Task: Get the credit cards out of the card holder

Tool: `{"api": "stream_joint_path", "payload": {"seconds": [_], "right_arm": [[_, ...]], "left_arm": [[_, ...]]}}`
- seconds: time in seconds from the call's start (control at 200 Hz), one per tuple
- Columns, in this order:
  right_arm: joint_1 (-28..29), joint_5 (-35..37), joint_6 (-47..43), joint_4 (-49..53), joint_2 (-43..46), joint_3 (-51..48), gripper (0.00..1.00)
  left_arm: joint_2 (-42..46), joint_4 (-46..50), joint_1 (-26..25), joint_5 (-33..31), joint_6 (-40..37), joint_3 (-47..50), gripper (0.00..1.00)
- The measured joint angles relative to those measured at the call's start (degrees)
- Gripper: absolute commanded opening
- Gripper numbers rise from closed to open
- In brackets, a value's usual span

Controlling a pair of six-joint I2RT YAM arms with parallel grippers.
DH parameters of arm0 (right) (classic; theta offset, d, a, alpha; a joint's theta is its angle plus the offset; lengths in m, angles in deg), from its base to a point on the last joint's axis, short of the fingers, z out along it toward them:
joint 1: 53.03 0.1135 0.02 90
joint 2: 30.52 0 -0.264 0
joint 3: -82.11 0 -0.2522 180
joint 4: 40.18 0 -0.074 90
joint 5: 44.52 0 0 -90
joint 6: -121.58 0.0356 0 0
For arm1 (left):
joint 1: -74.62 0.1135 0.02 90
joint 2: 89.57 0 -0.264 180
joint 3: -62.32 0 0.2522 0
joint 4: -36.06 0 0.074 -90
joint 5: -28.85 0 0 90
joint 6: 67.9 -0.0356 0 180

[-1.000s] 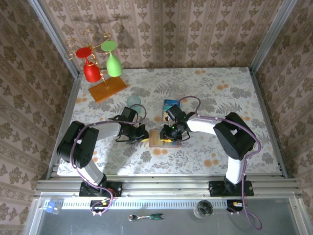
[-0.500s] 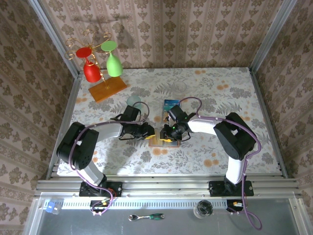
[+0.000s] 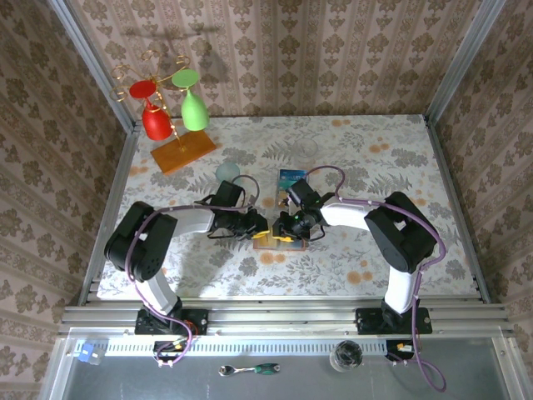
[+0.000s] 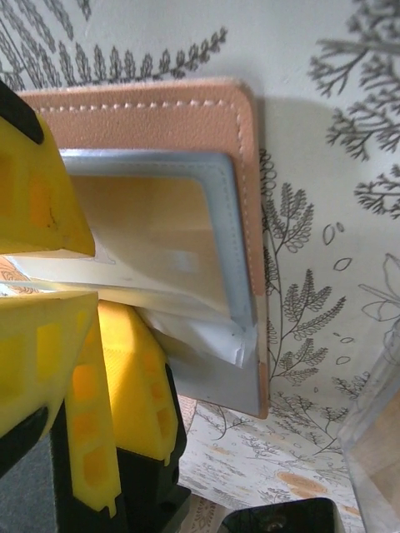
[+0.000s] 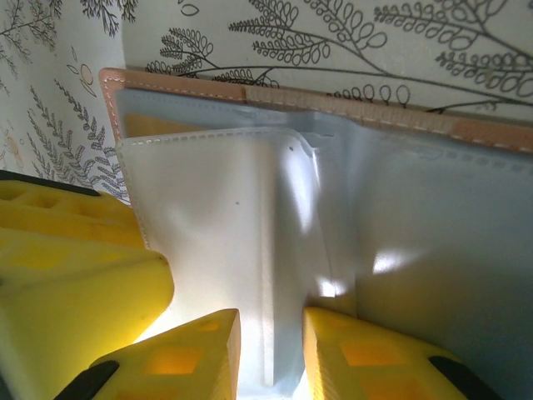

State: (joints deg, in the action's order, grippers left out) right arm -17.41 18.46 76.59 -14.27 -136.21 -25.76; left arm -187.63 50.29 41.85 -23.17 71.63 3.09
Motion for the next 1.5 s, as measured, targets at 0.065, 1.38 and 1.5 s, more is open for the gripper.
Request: {"api": "stream_joint_path", "payload": {"seconds": [0.065, 1.38, 1.5], "right_arm": [[0.0, 0.0, 0.0, 0.0, 0.0, 0.0, 0.27], [-7.4, 4.4, -0.5, -0.2, 20.6, -9.0, 0.28], [-7.9, 4.6, -1.2, 0.0, 22.1, -9.9, 0.28]], "left_arm": [[-0.2, -0.2, -0.3, 0.2, 0.2, -0.1, 0.15], [-5.2, 2.1, -5.7, 0.9, 1.0, -11.8, 0.21], [-7.1, 2.4, -6.7, 0.9, 1.1, -13.8, 0.25]]}}
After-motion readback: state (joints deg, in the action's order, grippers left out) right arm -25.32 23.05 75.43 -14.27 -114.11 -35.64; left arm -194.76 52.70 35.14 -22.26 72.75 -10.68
